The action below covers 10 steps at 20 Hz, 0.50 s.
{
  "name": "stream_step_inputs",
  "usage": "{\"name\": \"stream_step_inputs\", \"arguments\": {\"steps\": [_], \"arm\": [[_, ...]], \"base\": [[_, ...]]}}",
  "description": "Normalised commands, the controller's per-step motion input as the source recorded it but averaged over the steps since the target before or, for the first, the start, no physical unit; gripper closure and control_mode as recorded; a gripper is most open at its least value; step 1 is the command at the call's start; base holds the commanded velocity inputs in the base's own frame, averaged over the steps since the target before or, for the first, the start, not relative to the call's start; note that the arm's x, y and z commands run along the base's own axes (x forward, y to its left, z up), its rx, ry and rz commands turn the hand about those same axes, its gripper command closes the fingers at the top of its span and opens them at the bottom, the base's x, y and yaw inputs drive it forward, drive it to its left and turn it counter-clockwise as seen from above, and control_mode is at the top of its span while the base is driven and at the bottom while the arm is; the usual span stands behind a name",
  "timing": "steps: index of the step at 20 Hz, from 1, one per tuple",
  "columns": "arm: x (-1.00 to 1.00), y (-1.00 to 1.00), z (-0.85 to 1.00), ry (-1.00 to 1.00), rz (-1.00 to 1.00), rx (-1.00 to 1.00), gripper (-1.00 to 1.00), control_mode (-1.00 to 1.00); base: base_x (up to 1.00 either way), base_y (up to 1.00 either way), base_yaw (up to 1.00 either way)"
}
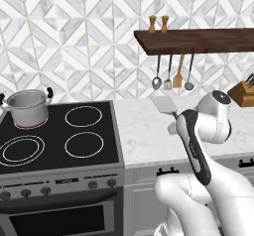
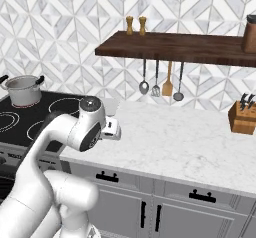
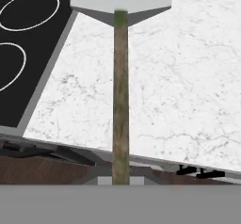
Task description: Put the tomato and avocado in the pot. Retrieve the spatula and lightly stir the vegetables in the pot.
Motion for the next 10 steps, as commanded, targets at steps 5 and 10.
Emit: {"name": "stream_step_inputs", "arguments": {"steps": [5,10], "arm": [[-0.18,0.05,1.00,-0.02,0.02,0.00,1.00,-1.00],[0.00,0.00,0.04,0.03,0.00,-0.01,1.00,-1.00]], "base": [[0.00,0.00,0.00],[0.00,0.00,0.00]]}}
